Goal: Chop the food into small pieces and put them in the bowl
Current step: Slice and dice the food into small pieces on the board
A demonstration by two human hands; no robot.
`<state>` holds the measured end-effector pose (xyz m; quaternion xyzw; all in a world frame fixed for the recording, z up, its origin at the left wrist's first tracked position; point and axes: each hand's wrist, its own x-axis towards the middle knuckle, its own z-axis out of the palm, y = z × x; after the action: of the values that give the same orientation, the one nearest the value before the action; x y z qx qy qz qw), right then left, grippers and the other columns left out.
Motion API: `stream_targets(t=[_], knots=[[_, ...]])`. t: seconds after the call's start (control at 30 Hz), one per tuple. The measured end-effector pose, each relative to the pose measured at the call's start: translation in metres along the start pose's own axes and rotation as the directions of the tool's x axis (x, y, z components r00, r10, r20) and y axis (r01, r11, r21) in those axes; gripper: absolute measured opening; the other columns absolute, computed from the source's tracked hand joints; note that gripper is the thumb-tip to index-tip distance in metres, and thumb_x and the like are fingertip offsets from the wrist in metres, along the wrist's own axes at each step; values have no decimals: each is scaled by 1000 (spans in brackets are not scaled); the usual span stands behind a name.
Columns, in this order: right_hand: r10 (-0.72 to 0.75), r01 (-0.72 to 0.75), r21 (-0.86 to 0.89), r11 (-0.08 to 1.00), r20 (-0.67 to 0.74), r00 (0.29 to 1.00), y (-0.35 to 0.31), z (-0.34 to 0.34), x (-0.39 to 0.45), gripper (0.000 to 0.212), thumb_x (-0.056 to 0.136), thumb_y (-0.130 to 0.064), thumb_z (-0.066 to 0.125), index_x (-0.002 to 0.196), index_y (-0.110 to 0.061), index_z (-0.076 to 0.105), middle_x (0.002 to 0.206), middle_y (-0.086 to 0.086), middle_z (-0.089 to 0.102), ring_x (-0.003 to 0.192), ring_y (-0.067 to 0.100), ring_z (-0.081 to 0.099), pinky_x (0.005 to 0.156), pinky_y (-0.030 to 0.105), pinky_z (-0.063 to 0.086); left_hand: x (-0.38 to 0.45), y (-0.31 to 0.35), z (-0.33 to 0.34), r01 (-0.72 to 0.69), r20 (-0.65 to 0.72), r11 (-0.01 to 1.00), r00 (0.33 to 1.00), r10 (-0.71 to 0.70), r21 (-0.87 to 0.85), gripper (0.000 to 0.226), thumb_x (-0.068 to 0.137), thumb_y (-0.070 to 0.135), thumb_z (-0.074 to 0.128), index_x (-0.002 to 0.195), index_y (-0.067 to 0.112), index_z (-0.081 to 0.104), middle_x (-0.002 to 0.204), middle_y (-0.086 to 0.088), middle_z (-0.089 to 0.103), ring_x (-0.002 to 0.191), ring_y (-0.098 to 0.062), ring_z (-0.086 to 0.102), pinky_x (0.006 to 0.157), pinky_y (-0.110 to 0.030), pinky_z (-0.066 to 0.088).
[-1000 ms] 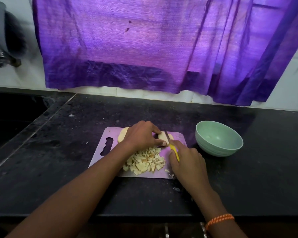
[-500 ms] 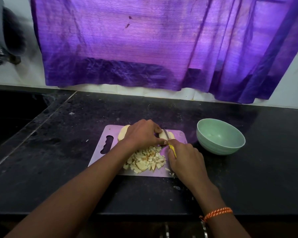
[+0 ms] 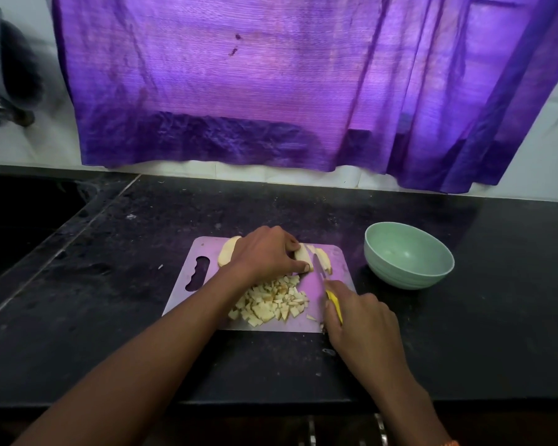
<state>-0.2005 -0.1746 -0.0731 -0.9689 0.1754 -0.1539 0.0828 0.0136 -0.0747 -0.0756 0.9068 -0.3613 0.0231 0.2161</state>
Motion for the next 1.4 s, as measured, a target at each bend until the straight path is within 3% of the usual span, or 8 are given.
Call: stream_targets(t=[0.27, 0.43, 0.83, 0.93, 1.0, 1.13, 1.27, 1.4], knots=[[29, -14, 164, 986, -92, 995, 7, 8, 3, 47, 103, -43, 45, 150, -40, 46, 92, 4, 67, 81, 23, 57, 67, 36, 37, -2, -1, -5, -20, -20, 1000, 1000, 20, -22, 61, 79, 66, 84, 127, 29, 78, 129, 19, 73, 105, -8, 70, 81, -34, 62], [7, 13, 183, 983, -106, 994, -5, 10, 26, 45, 103, -37, 48, 148, -36, 49, 102, 10, 69, 93, 30, 62, 71, 38, 43, -3, 0, -7, -28, -29, 1000, 999, 27, -13, 62, 79, 69, 83, 126, 30, 79, 129, 19, 74, 106, -10, 71, 80, -33, 61], [-12, 15, 76, 997, -44, 999, -13, 9, 38, 41, 106, -39, 44, 146, -39, 49, 108, 4, 68, 94, 24, 61, 67, 34, 33, -4, 0, -6, -40, -22, 999, 999, 40, 7, 51, 81, 66, 82, 117, 31, 82, 120, 17, 78, 101, -12, 72, 80, -37, 62], [-19, 20, 69, 997, -15, 1000, -16, 8, 43, 36, 106, -36, 45, 141, -36, 53, 106, 3, 68, 84, 20, 56, 67, 33, 35, -3, -1, -4, -32, -33, 999, 999, 33, 13, 48, 81, 67, 81, 112, 31, 84, 114, 17, 79, 98, -12, 72, 79, -38, 63], [-19, 19, 70, 997, -1, 1000, -16, 8, 45, 35, 106, -35, 46, 140, -34, 53, 107, 3, 67, 80, 17, 51, 66, 32, 36, -2, 0, -3, -34, -38, 999, 999, 35, 16, 47, 81, 67, 81, 114, 33, 83, 115, 19, 79, 96, -10, 72, 77, -38, 63], [-12, 13, 108, 994, -10, 1000, -14, 11, 45, 35, 105, -36, 47, 139, -35, 54, 107, 2, 68, 91, 20, 63, 68, 32, 41, 0, 0, -2, -27, -41, 999, 999, 29, 42, 53, 81, 69, 80, 120, 33, 81, 117, 19, 78, 96, -10, 72, 74, -35, 62], [17, -11, 144, 990, -39, 999, -11, 13, 37, 34, 103, -38, 49, 136, -37, 56, 107, 3, 66, 94, 24, 60, 69, 33, 38, 1, 1, -1, -34, -23, 995, 999, 36, 92, 54, 83, 68, 78, 124, 31, 80, 119, 17, 78, 93, -10, 72, 67, -29, 57], [51, -44, 137, 990, -45, 998, -3, 16, 24, 38, 102, -43, 48, 140, -38, 52, 108, 2, 66, 88, 20, 53, 69, 34, 38, 3, -1, -1, -1, -12, 996, 1000, 2, 87, 55, 82, 66, 80, 124, 30, 79, 120, 17, 78, 96, -11, 72, 75, -33, 61]])
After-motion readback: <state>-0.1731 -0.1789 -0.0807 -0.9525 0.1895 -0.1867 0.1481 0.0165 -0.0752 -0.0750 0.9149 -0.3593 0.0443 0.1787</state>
